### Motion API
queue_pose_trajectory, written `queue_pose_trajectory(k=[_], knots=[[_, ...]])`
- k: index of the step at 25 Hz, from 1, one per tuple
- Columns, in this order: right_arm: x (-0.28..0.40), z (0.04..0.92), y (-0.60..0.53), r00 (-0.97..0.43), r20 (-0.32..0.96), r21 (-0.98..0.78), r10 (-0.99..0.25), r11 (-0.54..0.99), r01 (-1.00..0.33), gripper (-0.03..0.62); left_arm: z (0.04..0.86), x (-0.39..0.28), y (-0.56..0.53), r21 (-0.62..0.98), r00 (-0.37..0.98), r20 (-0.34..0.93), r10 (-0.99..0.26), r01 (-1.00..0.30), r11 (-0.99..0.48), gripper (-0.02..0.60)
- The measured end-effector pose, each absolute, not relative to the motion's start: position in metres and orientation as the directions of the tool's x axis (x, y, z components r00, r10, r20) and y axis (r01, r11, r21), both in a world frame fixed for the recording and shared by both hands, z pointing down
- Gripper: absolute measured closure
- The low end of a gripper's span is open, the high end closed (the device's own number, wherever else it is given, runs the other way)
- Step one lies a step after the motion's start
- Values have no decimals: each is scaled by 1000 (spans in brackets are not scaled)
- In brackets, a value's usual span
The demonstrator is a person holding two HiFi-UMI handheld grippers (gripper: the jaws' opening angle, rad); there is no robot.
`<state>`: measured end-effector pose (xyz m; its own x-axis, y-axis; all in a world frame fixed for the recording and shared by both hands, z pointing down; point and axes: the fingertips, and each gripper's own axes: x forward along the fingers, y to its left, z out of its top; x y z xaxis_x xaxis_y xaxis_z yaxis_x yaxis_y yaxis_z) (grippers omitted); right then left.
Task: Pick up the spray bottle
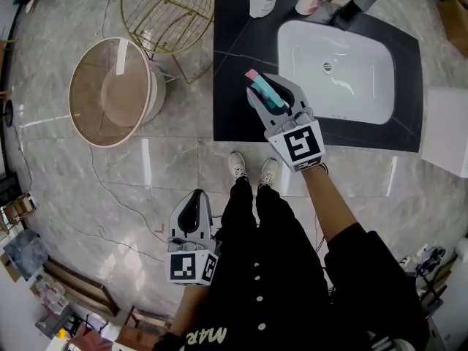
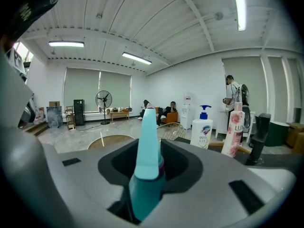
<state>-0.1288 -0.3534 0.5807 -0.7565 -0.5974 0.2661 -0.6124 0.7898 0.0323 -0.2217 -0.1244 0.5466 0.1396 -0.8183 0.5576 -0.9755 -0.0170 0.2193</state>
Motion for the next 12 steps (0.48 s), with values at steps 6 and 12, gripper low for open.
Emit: queue_pose_trajectory(k=[6,12], knots=[[-123,561,-344,-765,256,24,-591,795,-607,474,529,-217,-132,215,143,518,-843,-976,-34,560],[-99,513,-328,-760,210,2,-615,778,-629,474,504,-209,-144,203,161,459,-874,-976,-73,560]])
